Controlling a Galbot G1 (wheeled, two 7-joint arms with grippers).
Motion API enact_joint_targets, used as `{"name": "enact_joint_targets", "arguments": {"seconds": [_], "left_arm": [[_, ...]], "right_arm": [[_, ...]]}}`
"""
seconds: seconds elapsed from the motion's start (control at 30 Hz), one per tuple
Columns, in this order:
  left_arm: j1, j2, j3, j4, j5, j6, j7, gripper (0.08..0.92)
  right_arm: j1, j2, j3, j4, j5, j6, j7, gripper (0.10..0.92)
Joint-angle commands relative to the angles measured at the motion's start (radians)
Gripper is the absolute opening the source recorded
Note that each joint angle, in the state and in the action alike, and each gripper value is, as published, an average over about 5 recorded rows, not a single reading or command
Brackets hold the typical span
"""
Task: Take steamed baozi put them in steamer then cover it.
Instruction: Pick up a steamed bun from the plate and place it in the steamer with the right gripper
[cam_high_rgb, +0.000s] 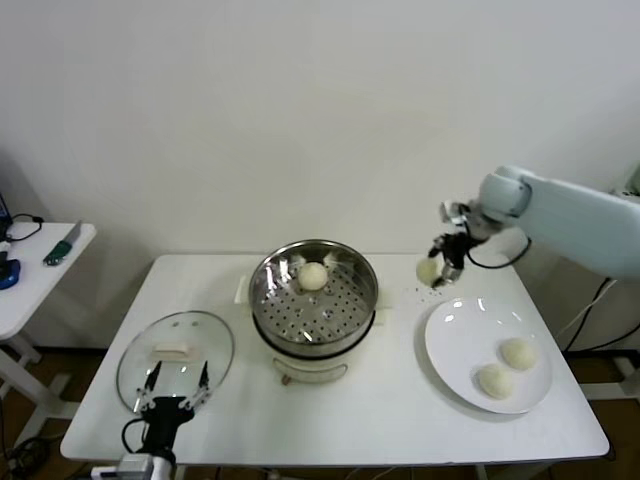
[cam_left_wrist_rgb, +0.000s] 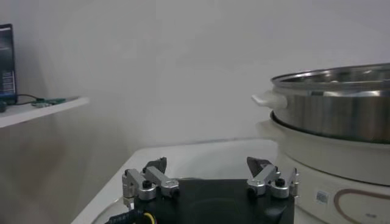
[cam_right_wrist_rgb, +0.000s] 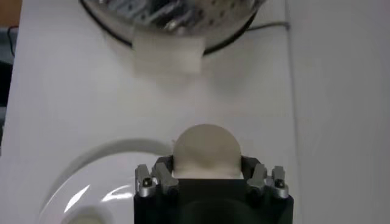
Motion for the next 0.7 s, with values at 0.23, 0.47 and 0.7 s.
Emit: {"name": "enact_joint_targets", "arguments": {"seconds": [0.23, 0.47, 0.7], "left_arm": [[0.016, 0.009, 0.008, -0.014, -0.005, -0.001, -0.011, 0.823], [0.025, 0.018, 0.019, -0.011, -0.007, -0.004, -0.015, 0.823], [0.015, 0.018, 0.022, -0.005, -0.006, -0.001, -0.018, 0.823]], "right_arm": [[0.125, 0.344, -0.083, -0.015, 0.326, -0.074, 0.071, 0.704], [0.036, 0.446, -0.088, -0.041, 0.347, -0.099, 0.116, 0.704], [-0.055, 0.519, -0.112, -0.112, 0.313, -0.104, 0.144, 0.704]]}}
